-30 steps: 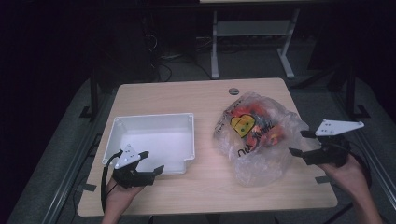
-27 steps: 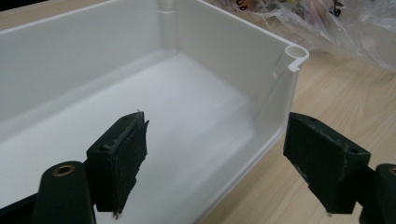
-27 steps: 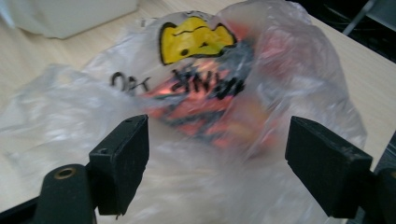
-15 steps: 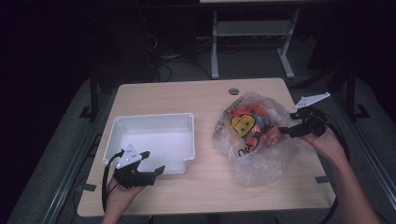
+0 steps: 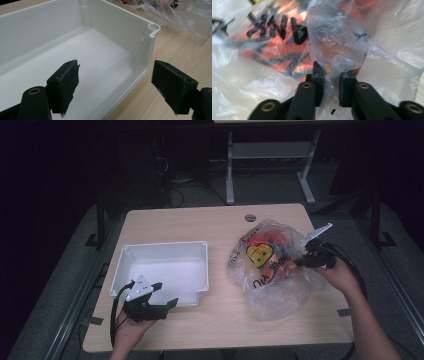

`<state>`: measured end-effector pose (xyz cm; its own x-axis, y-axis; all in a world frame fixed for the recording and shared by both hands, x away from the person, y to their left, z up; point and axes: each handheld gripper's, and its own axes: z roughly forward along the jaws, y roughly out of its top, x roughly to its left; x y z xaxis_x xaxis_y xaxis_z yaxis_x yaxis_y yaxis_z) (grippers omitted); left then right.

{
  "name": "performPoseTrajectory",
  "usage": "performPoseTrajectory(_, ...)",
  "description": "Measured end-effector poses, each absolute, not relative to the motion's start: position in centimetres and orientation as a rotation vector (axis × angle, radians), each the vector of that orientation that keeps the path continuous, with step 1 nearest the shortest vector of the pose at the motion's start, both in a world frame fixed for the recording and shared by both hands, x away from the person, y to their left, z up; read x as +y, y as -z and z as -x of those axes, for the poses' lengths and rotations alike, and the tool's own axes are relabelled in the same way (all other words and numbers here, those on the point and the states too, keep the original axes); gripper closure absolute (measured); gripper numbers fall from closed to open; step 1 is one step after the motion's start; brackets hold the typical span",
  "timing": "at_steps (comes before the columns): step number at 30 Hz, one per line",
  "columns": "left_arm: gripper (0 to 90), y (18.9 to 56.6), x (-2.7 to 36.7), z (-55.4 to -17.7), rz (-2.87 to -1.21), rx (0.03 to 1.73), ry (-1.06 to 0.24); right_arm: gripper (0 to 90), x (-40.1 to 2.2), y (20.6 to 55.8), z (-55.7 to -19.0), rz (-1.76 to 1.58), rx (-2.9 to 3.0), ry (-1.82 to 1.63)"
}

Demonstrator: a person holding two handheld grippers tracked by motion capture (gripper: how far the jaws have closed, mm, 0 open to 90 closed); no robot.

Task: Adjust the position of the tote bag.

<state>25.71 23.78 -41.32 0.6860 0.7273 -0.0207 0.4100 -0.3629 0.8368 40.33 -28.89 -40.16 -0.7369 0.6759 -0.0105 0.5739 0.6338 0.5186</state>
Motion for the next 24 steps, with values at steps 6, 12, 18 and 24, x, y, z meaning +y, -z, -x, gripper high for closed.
performPoseTrajectory(6,21.4,41.2,23.5,-25.6,-2.004,0.870,-0.441,83.7,-28.4,40.1,-38.8,-0.973,2.692,-0.758)
performPoseTrajectory(12,21.4,40.6,22.8,-25.1,-2.001,0.834,-0.441,82.8,-27.9,39.6,-36.7,-0.929,2.716,-0.795)
performPoseTrajectory(18,21.4,40.3,21.8,-24.7,-2.022,0.798,-0.431,82.3,-27.2,39.2,-34.2,-0.868,2.724,-0.829)
performPoseTrajectory(24,21.4,40.0,20.9,-24.4,-2.031,0.753,-0.419,82.3,-26.7,38.8,-31.6,-0.831,2.732,-0.872)
